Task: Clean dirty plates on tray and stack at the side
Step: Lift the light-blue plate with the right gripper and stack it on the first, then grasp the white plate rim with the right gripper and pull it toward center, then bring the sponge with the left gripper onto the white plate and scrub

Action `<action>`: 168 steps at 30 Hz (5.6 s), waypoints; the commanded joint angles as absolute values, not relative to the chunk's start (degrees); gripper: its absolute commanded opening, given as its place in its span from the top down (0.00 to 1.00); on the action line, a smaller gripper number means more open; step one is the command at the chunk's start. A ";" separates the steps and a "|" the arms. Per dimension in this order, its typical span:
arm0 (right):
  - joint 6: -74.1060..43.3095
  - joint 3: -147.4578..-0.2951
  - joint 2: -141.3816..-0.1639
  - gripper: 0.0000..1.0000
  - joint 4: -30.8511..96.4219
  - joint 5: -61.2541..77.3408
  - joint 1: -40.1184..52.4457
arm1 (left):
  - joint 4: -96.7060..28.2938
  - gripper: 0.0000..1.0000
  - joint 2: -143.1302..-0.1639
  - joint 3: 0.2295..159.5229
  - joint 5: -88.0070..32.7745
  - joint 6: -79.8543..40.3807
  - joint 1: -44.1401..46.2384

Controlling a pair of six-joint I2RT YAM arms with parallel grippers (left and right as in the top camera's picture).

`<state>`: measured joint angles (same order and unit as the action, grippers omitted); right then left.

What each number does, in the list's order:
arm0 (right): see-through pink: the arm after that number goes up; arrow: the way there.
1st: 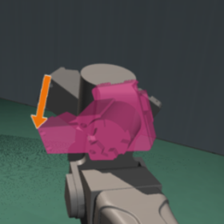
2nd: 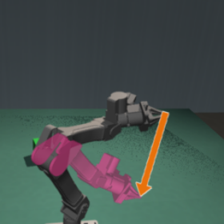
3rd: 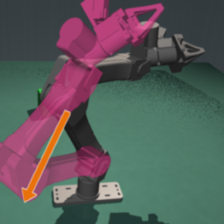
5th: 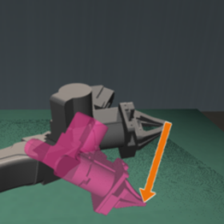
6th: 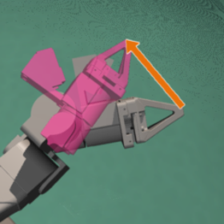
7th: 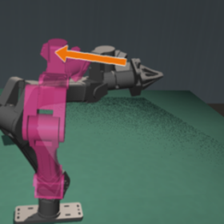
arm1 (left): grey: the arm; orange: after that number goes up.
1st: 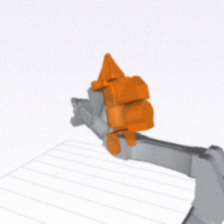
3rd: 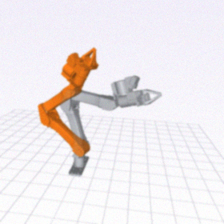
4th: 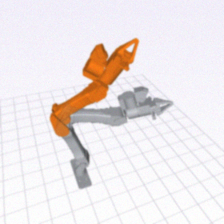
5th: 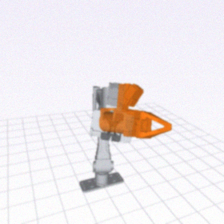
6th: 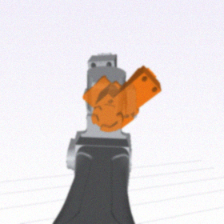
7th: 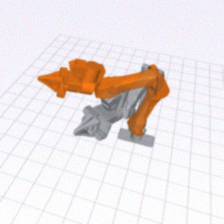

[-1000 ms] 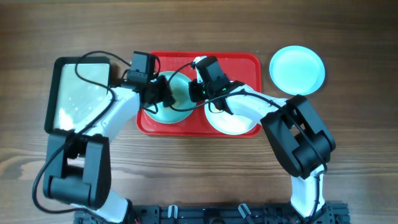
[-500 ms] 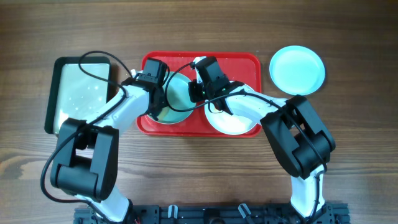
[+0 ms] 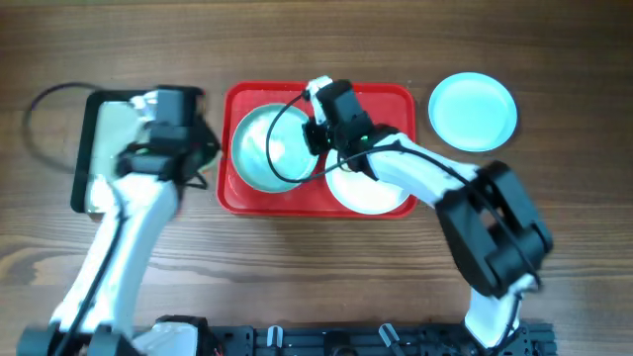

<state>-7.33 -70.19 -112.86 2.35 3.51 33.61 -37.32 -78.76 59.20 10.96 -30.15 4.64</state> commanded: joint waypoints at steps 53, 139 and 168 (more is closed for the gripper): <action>-21.15 -66.72 -100.60 0.96 19.68 11.07 -22.04 | -45.71 0.96 -75.02 58.81 -9.82 -25.91 -15.29; -10.39 -62.92 -107.53 0.96 11.25 16.08 21.91 | -39.05 0.96 -75.02 56.42 -24.47 -25.96 -11.25; -10.63 -62.94 -113.69 0.68 3.88 4.89 21.47 | -24.56 0.96 -85.41 55.20 -20.97 -30.94 9.28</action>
<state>-10.79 -63.00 -113.06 3.77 5.87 21.69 -25.17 -85.23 55.48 -21.28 -30.35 9.02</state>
